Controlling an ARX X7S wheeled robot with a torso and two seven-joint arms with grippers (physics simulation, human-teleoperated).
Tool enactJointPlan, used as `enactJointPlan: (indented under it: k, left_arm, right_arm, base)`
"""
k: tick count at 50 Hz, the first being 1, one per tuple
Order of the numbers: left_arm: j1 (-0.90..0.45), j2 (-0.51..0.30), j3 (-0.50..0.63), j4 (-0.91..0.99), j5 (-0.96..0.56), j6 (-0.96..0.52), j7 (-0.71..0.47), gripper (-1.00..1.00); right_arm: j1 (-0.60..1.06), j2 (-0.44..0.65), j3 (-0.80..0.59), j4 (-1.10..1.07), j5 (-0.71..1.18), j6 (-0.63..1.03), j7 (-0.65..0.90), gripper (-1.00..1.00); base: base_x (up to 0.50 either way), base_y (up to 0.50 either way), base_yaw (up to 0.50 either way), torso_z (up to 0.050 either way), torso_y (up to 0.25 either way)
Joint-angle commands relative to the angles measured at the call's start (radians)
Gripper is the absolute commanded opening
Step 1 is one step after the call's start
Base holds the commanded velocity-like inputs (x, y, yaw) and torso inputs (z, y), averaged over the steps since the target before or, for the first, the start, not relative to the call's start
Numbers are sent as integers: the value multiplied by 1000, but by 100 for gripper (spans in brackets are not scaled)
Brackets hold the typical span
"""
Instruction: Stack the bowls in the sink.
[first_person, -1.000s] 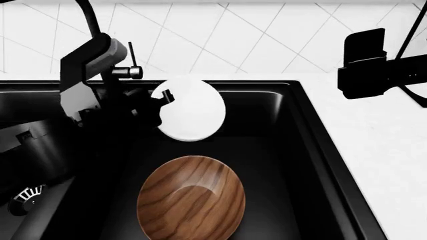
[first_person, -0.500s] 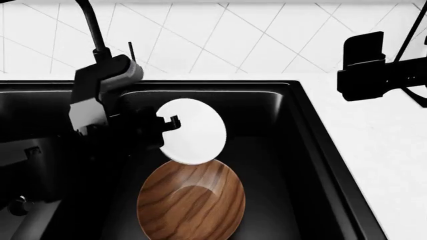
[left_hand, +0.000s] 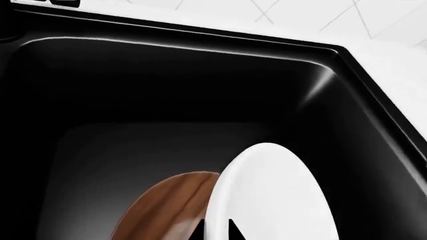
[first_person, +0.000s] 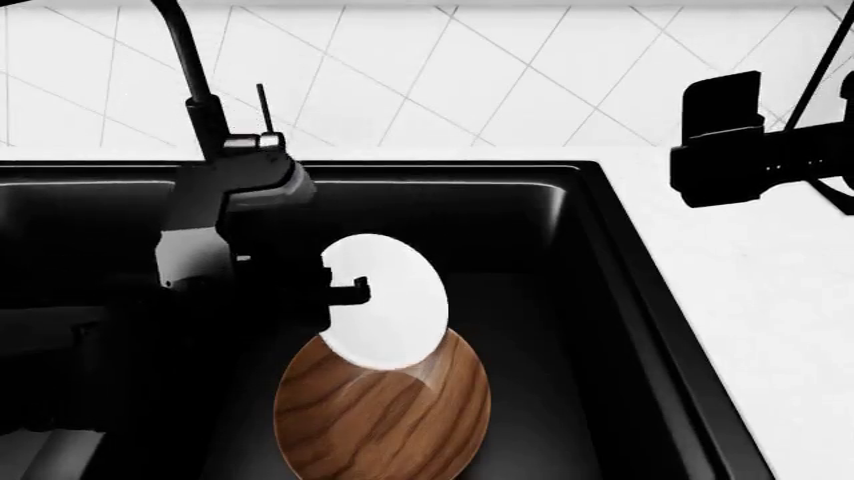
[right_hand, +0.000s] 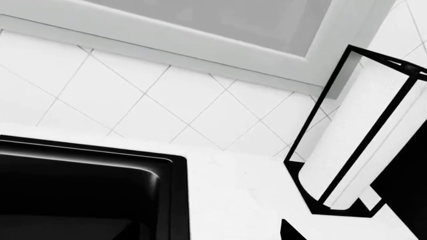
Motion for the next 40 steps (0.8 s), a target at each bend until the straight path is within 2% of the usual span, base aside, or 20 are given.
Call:
enactJointPlan:
  k: [1, 16, 40]
  left_arm:
    - [5, 6, 30, -12, 31, -41, 2, -100]
    - [51, 5, 49, -25, 75, -37, 44, -100]
    - [63, 73, 77, -79, 107, -60, 92, -100]
  right_arm:
    - [-7, 2, -7, -6, -8, -7, -5, 100]
    - [-25, -3, -18, -6, -26, -17, -16, 100]
    - [-37, 15, -32, -18, -45, -34, -35, 100]
  base:
    - [0, 0, 0, 0, 0]
    - [0, 0, 0, 0, 0]
    - [0, 0, 0, 0, 0]
